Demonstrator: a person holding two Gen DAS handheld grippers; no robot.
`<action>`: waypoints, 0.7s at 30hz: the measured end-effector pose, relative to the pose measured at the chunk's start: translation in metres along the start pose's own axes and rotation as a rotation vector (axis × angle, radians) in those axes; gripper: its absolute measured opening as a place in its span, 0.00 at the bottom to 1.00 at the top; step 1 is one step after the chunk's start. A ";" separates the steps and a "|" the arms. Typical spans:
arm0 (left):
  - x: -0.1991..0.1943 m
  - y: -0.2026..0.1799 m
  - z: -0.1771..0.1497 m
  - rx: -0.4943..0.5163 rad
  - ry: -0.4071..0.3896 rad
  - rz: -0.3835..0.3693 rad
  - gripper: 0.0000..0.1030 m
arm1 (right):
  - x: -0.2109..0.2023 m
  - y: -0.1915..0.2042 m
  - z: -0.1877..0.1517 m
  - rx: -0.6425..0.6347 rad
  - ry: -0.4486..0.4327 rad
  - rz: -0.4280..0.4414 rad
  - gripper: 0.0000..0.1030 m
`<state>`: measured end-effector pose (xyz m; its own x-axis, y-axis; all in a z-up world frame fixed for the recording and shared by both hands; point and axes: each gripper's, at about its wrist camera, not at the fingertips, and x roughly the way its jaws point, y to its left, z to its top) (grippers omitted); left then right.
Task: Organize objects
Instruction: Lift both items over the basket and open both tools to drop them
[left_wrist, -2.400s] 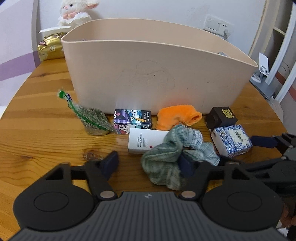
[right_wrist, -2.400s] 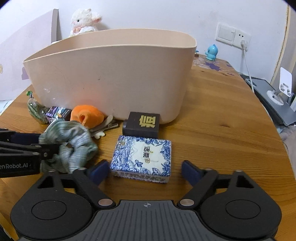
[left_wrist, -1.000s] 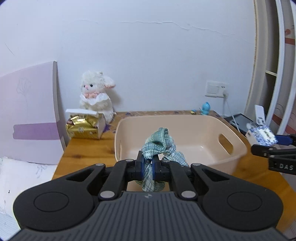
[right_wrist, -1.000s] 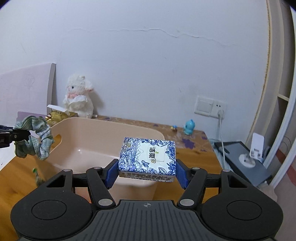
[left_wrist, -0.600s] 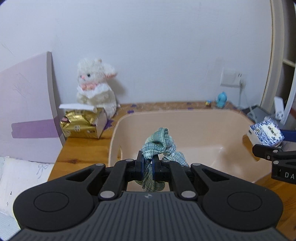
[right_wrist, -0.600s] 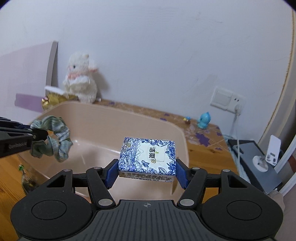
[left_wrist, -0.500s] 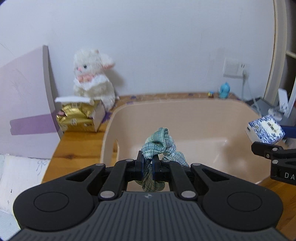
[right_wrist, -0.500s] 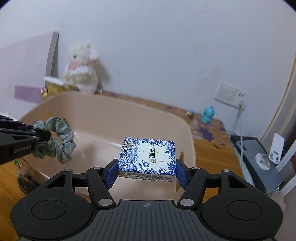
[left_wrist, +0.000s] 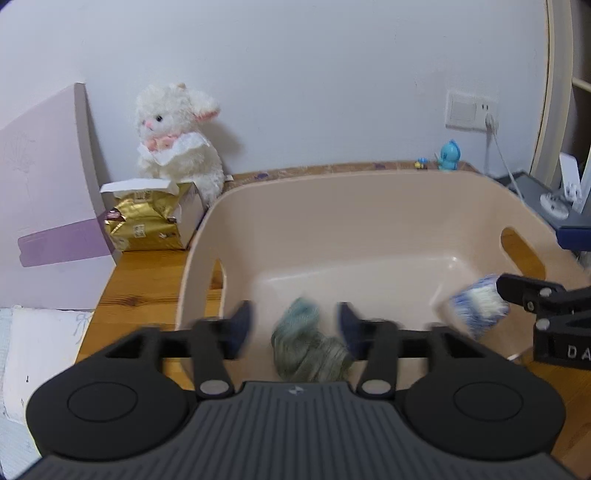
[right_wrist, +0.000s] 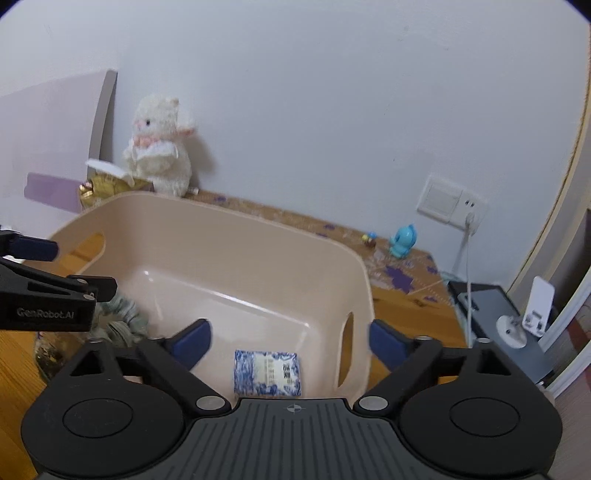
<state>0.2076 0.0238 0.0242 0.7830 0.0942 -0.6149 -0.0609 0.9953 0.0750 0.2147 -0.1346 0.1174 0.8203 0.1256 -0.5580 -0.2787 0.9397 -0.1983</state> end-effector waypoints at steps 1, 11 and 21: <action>-0.005 0.002 0.000 -0.011 -0.012 0.001 0.75 | -0.006 0.000 0.000 0.003 -0.009 -0.001 0.97; -0.061 0.010 -0.005 0.010 -0.083 0.053 0.97 | -0.047 0.000 -0.017 0.046 0.001 -0.008 1.00; -0.085 0.025 -0.034 -0.017 -0.059 0.058 0.97 | -0.058 0.004 -0.055 0.050 0.077 -0.011 1.00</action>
<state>0.1185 0.0417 0.0520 0.8131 0.1507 -0.5622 -0.1171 0.9885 0.0955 0.1385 -0.1558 0.1043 0.7815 0.0923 -0.6170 -0.2433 0.9558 -0.1652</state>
